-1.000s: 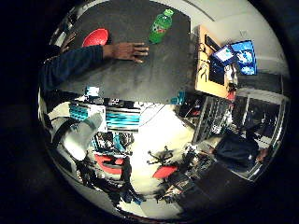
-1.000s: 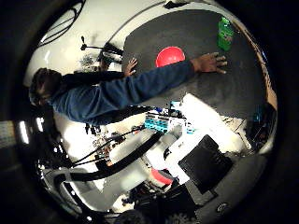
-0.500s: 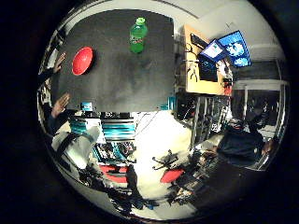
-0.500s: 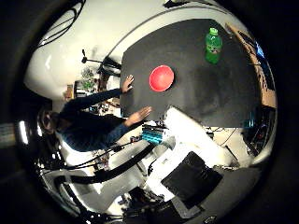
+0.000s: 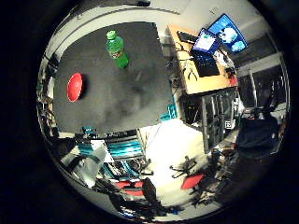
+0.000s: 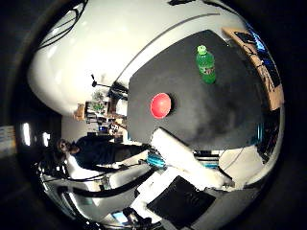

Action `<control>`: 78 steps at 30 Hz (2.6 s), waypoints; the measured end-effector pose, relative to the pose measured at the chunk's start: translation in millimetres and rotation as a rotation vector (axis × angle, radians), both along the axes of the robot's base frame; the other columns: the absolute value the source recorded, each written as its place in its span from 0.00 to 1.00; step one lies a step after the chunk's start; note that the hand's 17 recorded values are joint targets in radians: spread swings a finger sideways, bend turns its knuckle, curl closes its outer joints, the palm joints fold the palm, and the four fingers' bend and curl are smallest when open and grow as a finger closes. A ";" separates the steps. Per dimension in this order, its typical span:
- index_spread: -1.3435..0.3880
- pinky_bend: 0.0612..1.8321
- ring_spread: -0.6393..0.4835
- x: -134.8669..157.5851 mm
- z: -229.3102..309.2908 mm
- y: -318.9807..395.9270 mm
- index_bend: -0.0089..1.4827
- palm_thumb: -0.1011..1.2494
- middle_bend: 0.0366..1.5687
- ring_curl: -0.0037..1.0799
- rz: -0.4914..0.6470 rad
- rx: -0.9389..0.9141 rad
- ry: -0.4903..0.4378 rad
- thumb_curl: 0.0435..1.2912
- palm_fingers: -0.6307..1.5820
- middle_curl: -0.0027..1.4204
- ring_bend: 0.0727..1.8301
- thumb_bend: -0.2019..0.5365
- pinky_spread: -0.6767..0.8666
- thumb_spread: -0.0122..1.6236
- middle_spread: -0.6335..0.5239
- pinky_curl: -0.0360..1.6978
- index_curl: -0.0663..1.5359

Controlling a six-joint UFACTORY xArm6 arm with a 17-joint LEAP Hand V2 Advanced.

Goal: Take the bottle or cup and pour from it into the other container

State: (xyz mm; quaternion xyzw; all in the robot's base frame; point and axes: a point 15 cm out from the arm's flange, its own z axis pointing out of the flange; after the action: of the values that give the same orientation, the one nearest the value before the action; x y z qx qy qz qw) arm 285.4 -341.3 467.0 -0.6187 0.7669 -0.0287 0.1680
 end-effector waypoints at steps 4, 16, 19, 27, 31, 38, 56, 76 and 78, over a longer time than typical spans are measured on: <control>0.59 0.41 0.71 7.3 -15.9 -17.6 0.10 0.38 0.14 0.25 -0.032 0.049 -0.039 0.18 0.38 0.25 0.20 0.24 0.74 0.66 0.55 0.04 0.18; 0.60 0.52 0.70 30.1 -78.2 -55.2 0.11 0.42 0.18 0.24 -0.094 0.306 -0.185 0.20 0.38 0.25 0.25 0.24 0.75 0.63 0.56 0.02 0.19; 0.61 0.53 0.71 32.9 -94.3 -59.0 0.11 0.40 0.18 0.24 -0.093 0.340 -0.184 0.20 0.36 0.25 0.26 0.23 0.75 0.62 0.57 0.02 0.20; 0.63 0.53 0.73 39.9 -122.4 -71.7 0.11 0.34 0.18 0.23 -0.109 0.437 -0.248 0.19 0.33 0.24 0.26 0.23 0.75 0.59 0.60 0.02 0.20; 0.63 0.52 0.73 44.6 -132.9 -79.9 0.12 0.34 0.19 0.22 -0.114 0.469 -0.298 0.20 0.32 0.24 0.25 0.23 0.75 0.59 0.61 0.02 0.21; 0.64 0.48 0.73 56.4 -155.3 -95.0 0.11 0.36 0.18 0.21 -0.133 0.540 -0.401 0.20 0.32 0.24 0.23 0.23 0.74 0.60 0.62 0.02 0.22; 0.65 0.44 0.72 87.4 -218.3 -119.4 0.11 0.39 0.18 0.22 -0.206 0.569 -0.449 0.20 0.35 0.24 0.22 0.24 0.74 0.61 0.59 0.02 0.22; 0.65 0.43 0.71 140.4 -238.3 -81.5 0.11 0.41 0.18 0.22 -0.139 0.623 -0.431 0.20 0.36 0.24 0.23 0.24 0.73 0.61 0.58 0.02 0.22; 0.65 0.43 0.71 145.3 -242.3 -77.0 0.11 0.41 0.18 0.22 -0.135 0.636 -0.429 0.20 0.36 0.24 0.24 0.24 0.73 0.61 0.58 0.02 0.22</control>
State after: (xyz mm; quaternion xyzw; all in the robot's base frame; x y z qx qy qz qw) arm 430.7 -418.3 224.7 -0.4640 0.7240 0.0708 0.5055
